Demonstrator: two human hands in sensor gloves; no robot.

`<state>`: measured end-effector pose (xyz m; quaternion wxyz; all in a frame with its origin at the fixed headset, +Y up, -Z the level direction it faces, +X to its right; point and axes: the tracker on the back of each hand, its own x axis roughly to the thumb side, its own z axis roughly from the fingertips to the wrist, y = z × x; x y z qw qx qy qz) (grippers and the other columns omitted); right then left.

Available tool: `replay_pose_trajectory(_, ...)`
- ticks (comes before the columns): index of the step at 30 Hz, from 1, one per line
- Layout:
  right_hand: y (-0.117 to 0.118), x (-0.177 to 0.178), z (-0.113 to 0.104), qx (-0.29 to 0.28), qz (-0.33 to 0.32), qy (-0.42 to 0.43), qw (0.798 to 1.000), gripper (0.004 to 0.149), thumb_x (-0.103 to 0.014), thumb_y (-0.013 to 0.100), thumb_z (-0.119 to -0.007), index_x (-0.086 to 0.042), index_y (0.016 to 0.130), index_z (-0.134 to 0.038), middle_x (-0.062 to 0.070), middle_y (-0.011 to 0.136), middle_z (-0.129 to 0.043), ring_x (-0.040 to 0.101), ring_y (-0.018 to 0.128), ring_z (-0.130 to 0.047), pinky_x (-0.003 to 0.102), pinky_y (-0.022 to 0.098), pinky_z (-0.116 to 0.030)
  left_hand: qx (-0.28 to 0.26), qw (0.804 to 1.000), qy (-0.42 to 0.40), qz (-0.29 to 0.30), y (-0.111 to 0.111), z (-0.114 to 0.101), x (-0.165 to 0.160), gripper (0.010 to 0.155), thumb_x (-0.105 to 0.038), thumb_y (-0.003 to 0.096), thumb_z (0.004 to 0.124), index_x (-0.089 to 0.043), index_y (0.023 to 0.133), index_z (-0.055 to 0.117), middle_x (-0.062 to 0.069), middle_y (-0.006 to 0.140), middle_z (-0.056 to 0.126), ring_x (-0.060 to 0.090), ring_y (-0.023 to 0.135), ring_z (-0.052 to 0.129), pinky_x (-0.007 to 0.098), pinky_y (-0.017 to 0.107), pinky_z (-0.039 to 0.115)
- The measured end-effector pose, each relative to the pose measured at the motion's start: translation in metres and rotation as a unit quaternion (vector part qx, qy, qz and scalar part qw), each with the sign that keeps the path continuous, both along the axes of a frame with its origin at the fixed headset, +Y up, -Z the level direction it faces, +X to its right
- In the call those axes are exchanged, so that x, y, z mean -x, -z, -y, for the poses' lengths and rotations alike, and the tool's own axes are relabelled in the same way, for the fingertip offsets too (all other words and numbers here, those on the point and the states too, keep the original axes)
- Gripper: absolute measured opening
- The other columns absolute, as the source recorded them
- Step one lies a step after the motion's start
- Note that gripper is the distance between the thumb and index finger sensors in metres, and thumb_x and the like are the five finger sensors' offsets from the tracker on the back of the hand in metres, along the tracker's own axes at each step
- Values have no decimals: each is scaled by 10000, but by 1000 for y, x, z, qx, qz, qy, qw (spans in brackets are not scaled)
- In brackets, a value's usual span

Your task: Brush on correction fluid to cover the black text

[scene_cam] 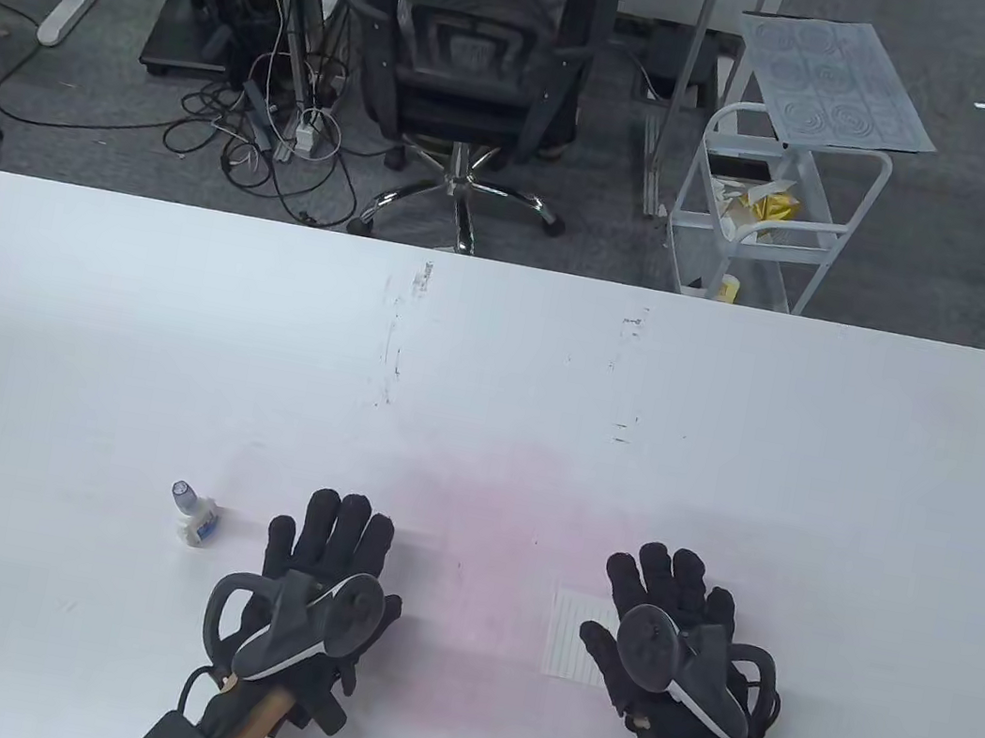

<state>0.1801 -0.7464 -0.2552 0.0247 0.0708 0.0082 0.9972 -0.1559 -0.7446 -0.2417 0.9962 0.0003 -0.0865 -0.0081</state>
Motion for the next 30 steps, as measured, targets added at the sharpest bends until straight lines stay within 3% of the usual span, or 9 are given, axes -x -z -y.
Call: replay_pose_trajectory(30, 0, 0, 1, 10, 0, 5, 1000, 745, -701, 407, -535, -368, 1035, -312, -31, 1106, -228, 380, 1049, -241, 671, 688, -350, 1, 1000, 4, -3, 0, 0, 1, 776, -677, 402, 561, -348, 1084, 390, 9, 1194, 334, 330, 1133, 332, 607, 781, 406)
